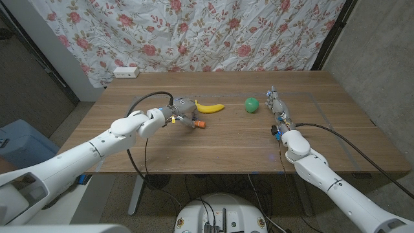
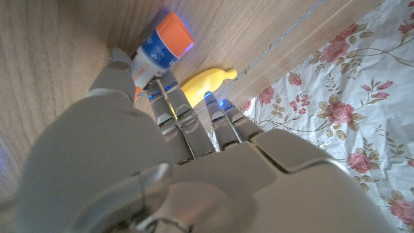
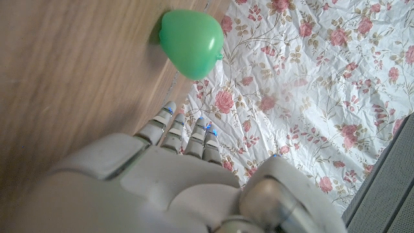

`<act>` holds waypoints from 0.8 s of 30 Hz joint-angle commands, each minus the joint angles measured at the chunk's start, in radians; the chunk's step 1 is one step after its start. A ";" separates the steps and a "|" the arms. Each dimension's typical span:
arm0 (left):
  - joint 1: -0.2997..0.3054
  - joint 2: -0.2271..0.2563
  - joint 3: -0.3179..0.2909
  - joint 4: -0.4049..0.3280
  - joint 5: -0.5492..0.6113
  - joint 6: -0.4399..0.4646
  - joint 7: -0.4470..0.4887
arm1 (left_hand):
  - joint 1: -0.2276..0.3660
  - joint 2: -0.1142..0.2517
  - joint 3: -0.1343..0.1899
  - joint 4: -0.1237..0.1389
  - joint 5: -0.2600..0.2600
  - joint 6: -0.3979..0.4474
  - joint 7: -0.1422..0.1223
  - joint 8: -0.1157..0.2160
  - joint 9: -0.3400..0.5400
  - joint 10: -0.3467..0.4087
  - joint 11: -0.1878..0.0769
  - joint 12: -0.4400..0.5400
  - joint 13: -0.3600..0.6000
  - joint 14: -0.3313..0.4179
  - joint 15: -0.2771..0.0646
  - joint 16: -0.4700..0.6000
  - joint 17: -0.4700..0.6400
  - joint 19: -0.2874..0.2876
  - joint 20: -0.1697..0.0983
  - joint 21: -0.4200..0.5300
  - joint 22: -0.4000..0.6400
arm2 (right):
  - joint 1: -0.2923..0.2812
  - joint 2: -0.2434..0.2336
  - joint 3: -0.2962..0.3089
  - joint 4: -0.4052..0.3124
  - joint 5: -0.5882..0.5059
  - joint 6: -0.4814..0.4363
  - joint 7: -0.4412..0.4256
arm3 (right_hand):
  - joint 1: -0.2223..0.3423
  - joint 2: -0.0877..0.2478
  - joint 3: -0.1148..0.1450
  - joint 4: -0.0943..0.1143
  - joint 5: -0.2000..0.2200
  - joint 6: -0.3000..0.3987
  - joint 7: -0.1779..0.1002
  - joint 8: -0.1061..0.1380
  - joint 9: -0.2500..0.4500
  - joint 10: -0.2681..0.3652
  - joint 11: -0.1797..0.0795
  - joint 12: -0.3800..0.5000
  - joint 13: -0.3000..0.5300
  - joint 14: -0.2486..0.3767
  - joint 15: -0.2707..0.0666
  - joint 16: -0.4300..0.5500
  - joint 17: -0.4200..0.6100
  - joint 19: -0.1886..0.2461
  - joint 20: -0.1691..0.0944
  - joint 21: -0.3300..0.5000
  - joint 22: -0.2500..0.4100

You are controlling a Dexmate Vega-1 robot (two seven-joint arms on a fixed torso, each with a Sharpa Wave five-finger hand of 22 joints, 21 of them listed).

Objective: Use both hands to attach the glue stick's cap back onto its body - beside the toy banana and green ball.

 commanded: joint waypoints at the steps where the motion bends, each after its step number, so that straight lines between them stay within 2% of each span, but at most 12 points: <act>1: -0.023 -0.006 0.011 0.016 0.016 0.000 -0.049 | -0.017 0.005 -0.006 0.003 0.003 -0.018 -0.006 -0.001 0.012 -0.022 0.000 0.000 0.004 -0.016 -0.139 -0.002 0.000 -0.024 -0.046 -0.005 0.002 | -0.003 0.003 0.005 -0.004 0.014 -0.006 -0.004 | -0.012 -0.003 0.004 0.006 0.006 -0.006 0.002 -0.002 0.000 0.005 0.001 0.003 0.001 -0.001 -0.001 0.000 0.004 -0.001 -0.001 -0.004 0.003; 3: -0.028 -0.007 0.014 0.019 0.021 -0.005 -0.049 | -0.022 0.001 -0.008 0.001 0.003 -0.033 -0.011 -0.004 0.011 -0.048 0.000 -0.004 0.004 -0.022 -0.134 -0.001 0.000 -0.035 -0.046 -0.003 0.002 | -0.005 0.003 0.005 -0.005 0.013 -0.007 -0.008 | -0.013 -0.003 0.004 0.006 0.006 -0.006 0.002 -0.001 0.000 0.005 0.000 0.003 0.001 0.001 0.002 0.001 0.004 0.000 -0.001 -0.004 0.003; 15: -0.044 -0.010 0.019 0.015 0.036 0.006 -0.085 | -0.044 -0.016 -0.019 0.002 0.003 -0.078 -0.014 -0.009 0.006 -0.089 -0.002 -0.002 0.003 -0.040 -0.129 0.000 0.001 -0.050 -0.046 0.001 0.002 | -0.003 0.007 0.005 -0.001 0.011 -0.005 -0.015 | -0.017 -0.003 0.007 0.007 0.007 -0.002 0.002 0.002 0.000 0.007 -0.004 0.005 0.001 0.002 0.005 0.001 0.005 0.001 0.002 -0.003 0.003; 19: -0.047 -0.004 0.024 0.002 0.060 0.013 -0.097 | -0.065 -0.026 -0.027 0.004 0.004 -0.146 -0.019 -0.012 0.006 -0.151 -0.001 -0.004 0.003 -0.061 -0.118 0.001 0.002 -0.068 -0.038 0.003 0.002 | -0.002 0.005 0.004 -0.003 0.005 -0.013 -0.022 | -0.018 -0.003 0.008 0.007 0.008 0.000 0.002 0.003 0.000 0.007 -0.004 0.005 0.001 0.003 0.005 0.002 0.005 0.001 0.002 -0.003 0.003; 24: -0.049 0.002 0.025 -0.010 0.071 0.020 -0.130 | -0.086 -0.030 -0.033 0.008 0.004 -0.180 -0.016 -0.006 0.009 -0.192 -0.001 -0.003 0.003 -0.082 -0.110 0.001 0.002 -0.085 -0.033 0.003 0.002 | -0.002 0.006 0.005 -0.001 0.006 -0.012 -0.024 | -0.019 -0.003 0.009 0.007 0.008 0.002 0.002 0.005 0.000 0.007 -0.005 0.005 0.001 0.005 0.005 0.003 0.005 0.001 0.003 -0.003 0.003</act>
